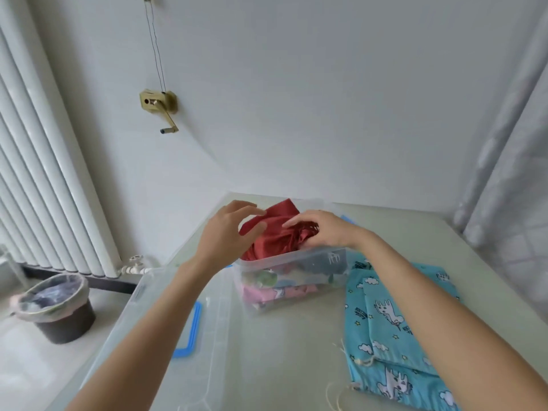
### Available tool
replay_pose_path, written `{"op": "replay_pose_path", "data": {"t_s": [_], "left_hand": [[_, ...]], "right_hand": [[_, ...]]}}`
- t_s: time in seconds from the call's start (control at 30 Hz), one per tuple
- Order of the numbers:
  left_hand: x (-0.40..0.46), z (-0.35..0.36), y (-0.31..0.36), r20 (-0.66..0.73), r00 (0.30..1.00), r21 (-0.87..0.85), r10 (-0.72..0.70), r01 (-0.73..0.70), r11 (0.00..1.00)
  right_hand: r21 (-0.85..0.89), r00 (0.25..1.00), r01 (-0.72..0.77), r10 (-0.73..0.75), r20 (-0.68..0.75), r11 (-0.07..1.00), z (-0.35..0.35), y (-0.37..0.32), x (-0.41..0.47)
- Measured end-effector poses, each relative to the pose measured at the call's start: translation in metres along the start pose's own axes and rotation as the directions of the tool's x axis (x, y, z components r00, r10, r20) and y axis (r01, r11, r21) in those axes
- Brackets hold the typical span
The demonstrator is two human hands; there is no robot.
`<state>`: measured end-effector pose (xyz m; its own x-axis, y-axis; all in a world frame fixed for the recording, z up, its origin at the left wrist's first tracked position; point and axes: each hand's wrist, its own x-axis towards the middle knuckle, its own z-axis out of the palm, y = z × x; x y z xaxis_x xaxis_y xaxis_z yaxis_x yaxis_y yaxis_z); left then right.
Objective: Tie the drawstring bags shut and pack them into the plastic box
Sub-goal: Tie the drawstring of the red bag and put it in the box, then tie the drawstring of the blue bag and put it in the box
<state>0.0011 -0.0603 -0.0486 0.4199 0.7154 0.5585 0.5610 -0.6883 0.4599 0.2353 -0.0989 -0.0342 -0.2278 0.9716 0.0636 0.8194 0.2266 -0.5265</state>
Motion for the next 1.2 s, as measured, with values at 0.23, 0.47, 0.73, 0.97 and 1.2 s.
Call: {"op": "replay_pose_path", "data": {"t_s": [0.23, 0.47, 0.73, 0.97, 1.2], "left_hand": [[0.026, 0.023, 0.013, 0.372, 0.925, 0.153, -0.074, 0.018, 0.988], [0.033, 0.029, 0.010, 0.413, 0.905, 0.250, -0.101, -0.006, 0.968], [0.028, 0.028, 0.006, 0.325, 0.945, 0.185, -0.047, -0.014, 0.983], [-0.005, 0.034, 0.058, -0.067, 0.983, 0.015, 0.173, -0.172, 0.985], [-0.084, 0.098, 0.106, 0.297, 0.929, -0.178, 0.219, -0.172, 0.969]], "right_hand": [[0.029, 0.987, -0.042, 0.046, -0.151, 0.999, -0.023, 0.001, -0.004], [-0.242, 0.987, -0.160, 0.161, -0.017, 0.957, 0.016, -0.020, 0.025], [-0.082, 0.978, -0.096, 0.079, -0.191, 0.992, -0.003, -0.013, -0.006], [-0.040, 0.876, -0.019, -0.003, -0.481, 0.999, -0.007, -0.010, -0.095], [0.056, 0.859, -0.263, 0.260, -0.441, 0.963, 0.045, 0.033, -0.219]]}}
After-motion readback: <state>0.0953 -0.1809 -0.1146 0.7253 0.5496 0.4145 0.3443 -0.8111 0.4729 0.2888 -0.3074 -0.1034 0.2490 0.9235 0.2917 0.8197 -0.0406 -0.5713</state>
